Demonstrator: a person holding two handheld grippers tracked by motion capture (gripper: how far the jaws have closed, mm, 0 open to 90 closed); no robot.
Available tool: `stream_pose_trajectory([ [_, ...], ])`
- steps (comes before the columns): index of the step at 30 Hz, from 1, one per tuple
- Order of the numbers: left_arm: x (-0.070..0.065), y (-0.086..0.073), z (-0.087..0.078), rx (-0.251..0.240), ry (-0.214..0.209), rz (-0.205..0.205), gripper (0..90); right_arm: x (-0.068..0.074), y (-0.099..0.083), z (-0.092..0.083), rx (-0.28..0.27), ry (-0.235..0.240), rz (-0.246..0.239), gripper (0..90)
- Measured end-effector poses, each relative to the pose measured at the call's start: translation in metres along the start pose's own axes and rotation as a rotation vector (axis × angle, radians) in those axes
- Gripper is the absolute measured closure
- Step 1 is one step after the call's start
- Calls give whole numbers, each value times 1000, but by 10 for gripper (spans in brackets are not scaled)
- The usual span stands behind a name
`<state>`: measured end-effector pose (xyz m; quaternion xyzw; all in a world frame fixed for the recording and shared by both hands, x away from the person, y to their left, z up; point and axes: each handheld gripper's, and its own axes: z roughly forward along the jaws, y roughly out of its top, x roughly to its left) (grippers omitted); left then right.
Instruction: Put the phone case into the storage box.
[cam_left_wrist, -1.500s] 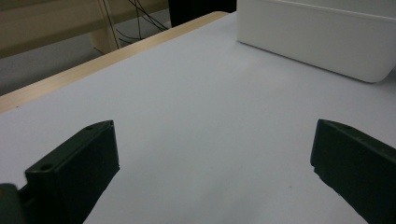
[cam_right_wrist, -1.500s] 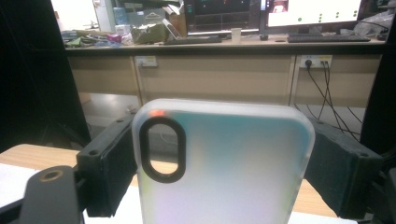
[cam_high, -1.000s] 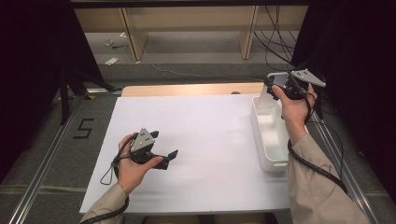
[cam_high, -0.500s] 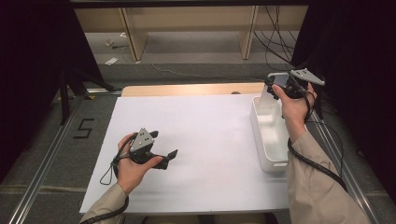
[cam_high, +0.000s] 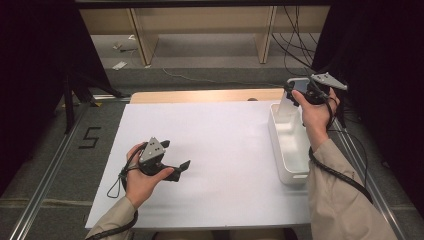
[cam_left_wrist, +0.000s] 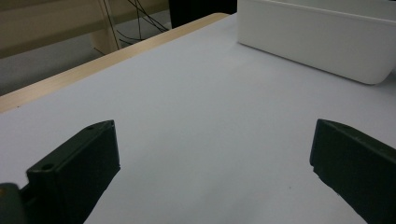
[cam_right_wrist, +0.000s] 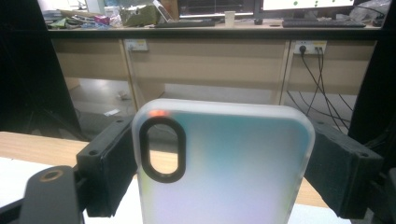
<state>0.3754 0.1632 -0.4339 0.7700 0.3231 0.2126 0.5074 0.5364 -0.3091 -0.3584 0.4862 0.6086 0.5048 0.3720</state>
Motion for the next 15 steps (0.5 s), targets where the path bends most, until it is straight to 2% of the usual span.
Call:
stream_pose_trajectory([
  [15,0,0,0,0,0,1,6,2,-2,9,25,-3,-2,179],
])
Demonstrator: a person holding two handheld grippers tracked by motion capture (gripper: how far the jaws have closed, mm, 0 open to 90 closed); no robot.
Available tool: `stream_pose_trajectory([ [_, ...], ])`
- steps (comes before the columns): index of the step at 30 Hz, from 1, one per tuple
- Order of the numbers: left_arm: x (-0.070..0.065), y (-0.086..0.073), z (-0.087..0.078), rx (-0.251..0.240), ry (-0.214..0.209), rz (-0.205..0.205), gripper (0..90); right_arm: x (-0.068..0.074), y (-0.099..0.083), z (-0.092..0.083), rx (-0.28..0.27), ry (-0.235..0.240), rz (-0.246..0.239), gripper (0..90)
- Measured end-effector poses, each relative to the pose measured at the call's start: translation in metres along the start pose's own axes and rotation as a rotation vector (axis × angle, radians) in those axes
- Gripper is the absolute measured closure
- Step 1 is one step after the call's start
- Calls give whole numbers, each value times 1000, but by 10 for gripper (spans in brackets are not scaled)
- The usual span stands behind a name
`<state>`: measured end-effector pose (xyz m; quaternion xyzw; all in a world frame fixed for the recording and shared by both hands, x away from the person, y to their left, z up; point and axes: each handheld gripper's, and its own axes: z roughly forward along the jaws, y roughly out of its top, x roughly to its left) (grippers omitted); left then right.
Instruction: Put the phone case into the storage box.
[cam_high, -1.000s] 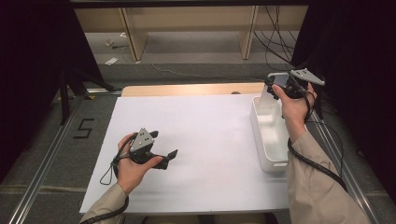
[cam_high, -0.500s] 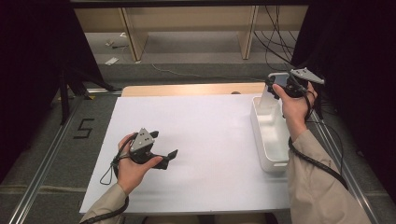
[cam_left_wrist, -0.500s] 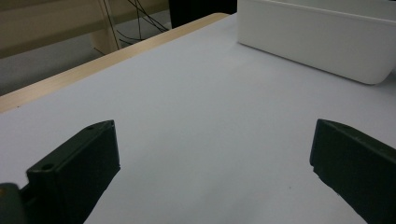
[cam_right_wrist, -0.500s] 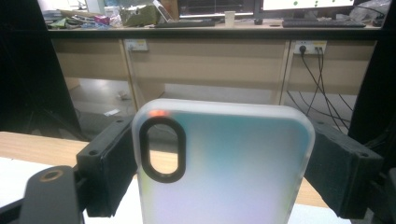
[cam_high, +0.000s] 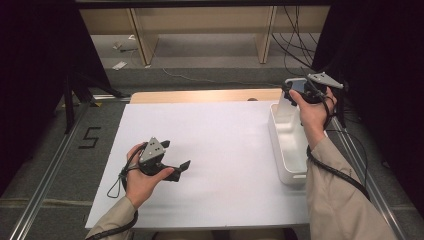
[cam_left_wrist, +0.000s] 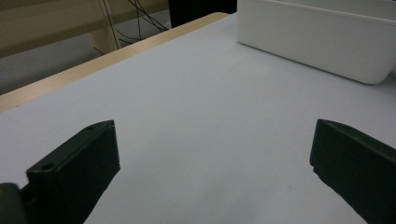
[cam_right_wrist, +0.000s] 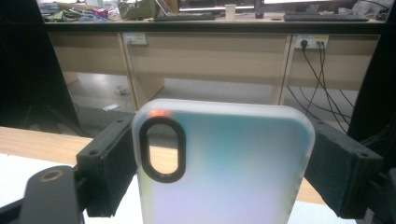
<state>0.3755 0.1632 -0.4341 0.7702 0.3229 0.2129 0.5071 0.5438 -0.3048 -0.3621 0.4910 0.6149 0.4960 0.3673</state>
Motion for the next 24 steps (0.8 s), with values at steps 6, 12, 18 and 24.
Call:
stream_pose_trajectory([
  [6,0,0,0,0,0,0,6,0,-1,3,8,-3,-1,179],
  [12,0,0,0,1,-2,-4,6,-1,-3,6,18,-8,0,179],
  [18,0,0,0,0,-2,-5,6,-2,-3,8,23,-9,1,179],
  [24,0,0,0,0,-1,-1,6,-2,-4,9,30,-12,-1,179],
])
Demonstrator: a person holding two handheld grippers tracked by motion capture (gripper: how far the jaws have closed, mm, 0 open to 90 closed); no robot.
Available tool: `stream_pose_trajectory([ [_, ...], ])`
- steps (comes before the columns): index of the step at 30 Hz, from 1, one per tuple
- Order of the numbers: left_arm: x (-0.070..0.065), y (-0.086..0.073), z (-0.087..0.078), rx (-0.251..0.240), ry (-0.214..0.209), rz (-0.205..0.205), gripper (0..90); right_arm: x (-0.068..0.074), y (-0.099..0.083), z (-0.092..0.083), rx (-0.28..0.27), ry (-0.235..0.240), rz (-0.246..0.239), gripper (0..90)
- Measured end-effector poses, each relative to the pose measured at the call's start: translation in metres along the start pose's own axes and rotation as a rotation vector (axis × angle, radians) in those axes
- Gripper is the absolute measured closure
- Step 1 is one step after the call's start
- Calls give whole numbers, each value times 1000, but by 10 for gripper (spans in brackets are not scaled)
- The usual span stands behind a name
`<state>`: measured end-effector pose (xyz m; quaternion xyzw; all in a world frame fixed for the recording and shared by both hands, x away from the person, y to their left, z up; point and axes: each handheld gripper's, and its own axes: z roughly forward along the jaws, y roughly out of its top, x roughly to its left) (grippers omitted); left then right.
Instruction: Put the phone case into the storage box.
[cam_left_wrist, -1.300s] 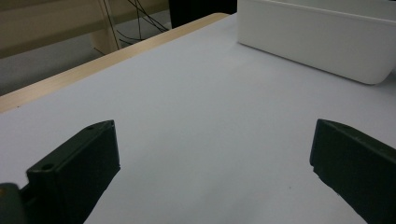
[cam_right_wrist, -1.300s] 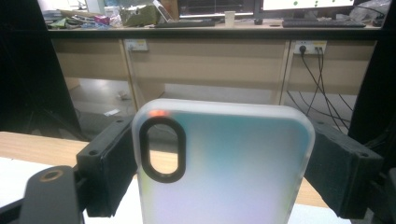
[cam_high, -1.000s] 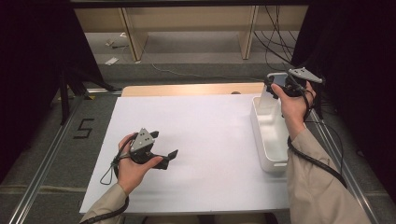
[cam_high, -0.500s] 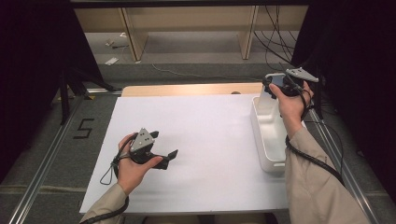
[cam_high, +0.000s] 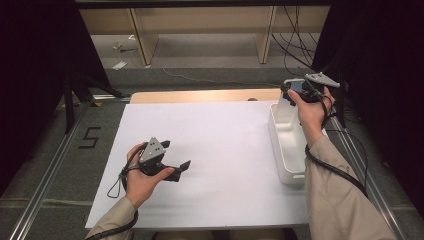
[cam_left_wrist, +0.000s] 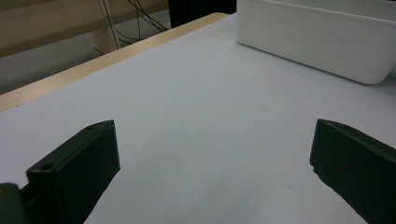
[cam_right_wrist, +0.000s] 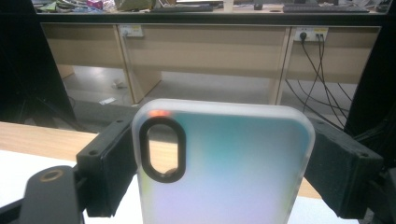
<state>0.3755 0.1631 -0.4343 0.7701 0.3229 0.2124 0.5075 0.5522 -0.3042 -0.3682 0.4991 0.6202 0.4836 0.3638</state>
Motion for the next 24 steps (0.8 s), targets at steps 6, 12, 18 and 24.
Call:
stream_pose_trajectory([
  [6,0,0,0,1,-1,-3,6,1,-2,3,7,0,-11,179],
  [12,0,0,0,-1,0,0,6,1,-4,5,12,-2,-12,179],
  [18,0,0,0,-1,0,0,6,1,-5,6,19,-5,-13,179],
  [24,0,0,0,-1,0,0,6,1,-6,8,22,-9,-19,179],
])
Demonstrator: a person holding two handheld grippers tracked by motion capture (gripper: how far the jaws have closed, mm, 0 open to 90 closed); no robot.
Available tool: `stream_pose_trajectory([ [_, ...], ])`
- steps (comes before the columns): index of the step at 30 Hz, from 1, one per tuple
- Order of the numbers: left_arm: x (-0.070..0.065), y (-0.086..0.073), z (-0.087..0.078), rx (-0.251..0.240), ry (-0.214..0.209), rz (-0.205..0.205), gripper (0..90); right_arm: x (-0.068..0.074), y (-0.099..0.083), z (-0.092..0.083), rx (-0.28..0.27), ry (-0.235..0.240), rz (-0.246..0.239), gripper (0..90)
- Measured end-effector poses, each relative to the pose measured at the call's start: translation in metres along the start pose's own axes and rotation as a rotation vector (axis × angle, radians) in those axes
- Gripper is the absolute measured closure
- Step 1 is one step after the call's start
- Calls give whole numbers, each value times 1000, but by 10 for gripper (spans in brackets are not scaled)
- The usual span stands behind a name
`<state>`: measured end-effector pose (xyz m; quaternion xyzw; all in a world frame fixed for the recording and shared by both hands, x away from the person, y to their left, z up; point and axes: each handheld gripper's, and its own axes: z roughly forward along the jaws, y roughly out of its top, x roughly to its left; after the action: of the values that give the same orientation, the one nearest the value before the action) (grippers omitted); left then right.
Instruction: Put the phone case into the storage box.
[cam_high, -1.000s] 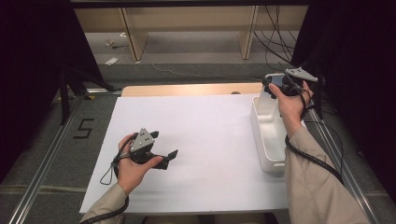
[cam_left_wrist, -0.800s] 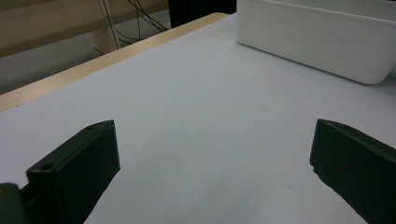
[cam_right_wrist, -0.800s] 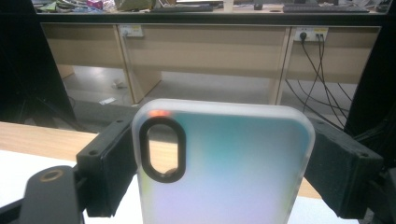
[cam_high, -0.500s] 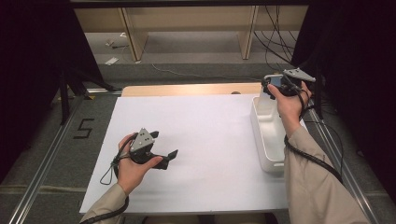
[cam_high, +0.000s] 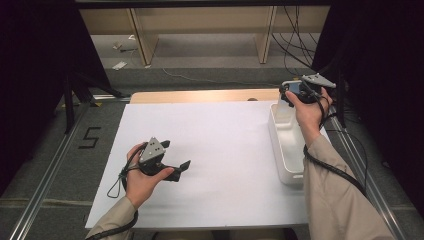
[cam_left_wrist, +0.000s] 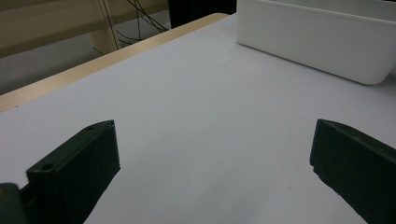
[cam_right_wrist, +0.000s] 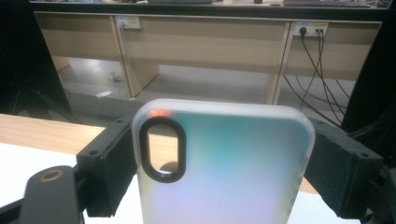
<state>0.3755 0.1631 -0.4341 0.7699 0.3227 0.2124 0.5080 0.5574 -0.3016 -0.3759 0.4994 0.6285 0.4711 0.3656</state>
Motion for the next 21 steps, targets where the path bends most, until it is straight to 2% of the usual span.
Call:
stream_pose_trajectory([
  [21,0,0,0,0,-2,0,6,1,-11,10,35,-9,-14,178],
])
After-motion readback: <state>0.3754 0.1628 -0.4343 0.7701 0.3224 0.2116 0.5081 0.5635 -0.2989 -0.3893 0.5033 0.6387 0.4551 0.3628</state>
